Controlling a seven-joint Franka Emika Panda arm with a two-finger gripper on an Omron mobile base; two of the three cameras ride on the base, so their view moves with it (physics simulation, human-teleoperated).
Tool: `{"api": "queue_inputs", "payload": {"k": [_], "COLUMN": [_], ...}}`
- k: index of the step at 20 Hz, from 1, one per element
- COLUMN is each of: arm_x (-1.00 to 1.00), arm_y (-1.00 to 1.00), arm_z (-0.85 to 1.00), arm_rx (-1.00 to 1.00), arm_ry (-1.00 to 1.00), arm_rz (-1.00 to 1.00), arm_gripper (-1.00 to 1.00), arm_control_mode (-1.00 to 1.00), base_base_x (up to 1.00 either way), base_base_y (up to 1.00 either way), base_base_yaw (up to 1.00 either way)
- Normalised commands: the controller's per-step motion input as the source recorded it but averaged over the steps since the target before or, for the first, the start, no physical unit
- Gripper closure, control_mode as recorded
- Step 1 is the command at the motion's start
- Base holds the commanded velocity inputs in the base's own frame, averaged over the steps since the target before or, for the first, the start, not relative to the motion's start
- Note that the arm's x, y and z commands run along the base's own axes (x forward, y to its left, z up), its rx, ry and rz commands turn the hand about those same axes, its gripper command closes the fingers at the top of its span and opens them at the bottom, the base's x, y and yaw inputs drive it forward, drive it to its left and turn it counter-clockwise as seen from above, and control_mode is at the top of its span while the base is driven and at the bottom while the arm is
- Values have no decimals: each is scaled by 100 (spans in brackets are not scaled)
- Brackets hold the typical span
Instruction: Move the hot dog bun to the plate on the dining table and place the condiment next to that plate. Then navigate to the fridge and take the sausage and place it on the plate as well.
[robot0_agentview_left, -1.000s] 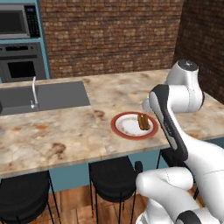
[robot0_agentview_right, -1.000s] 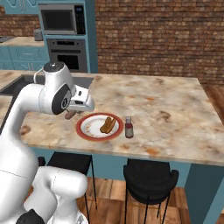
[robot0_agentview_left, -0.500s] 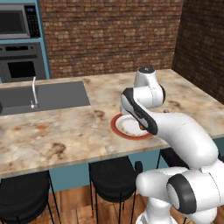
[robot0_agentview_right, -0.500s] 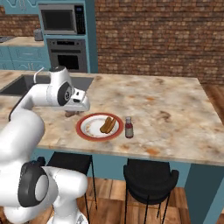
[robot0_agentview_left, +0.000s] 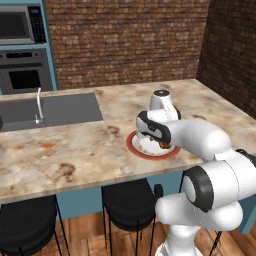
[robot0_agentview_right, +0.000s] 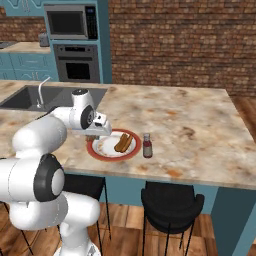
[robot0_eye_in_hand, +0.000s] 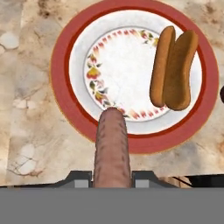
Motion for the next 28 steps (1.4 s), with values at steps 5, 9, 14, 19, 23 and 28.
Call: {"api": "queue_inputs", "payload": {"k": [5,9,14,19,23,28], "arm_x": [0,32,46,60,44,16], "arm_y": [-37,1,21,10,-4,0], "arm_z": [-52,-30,-14,-2,-15,-46], "arm_rx": [0,0,0,0,0,0], "arm_ry": [-15,-7,-4,0,0,0], "arm_rz": [0,0,0,0,0,0], "arm_gripper": [100,100,100,100,100,100], "arm_control_mode": [-100,-100,-100,-100,-100,-100], "base_base_x": [0,0,0,0,0,0], "base_base_y": [0,0,0,0,0,0], "base_base_yaw": [0,0,0,0,0,0]}}
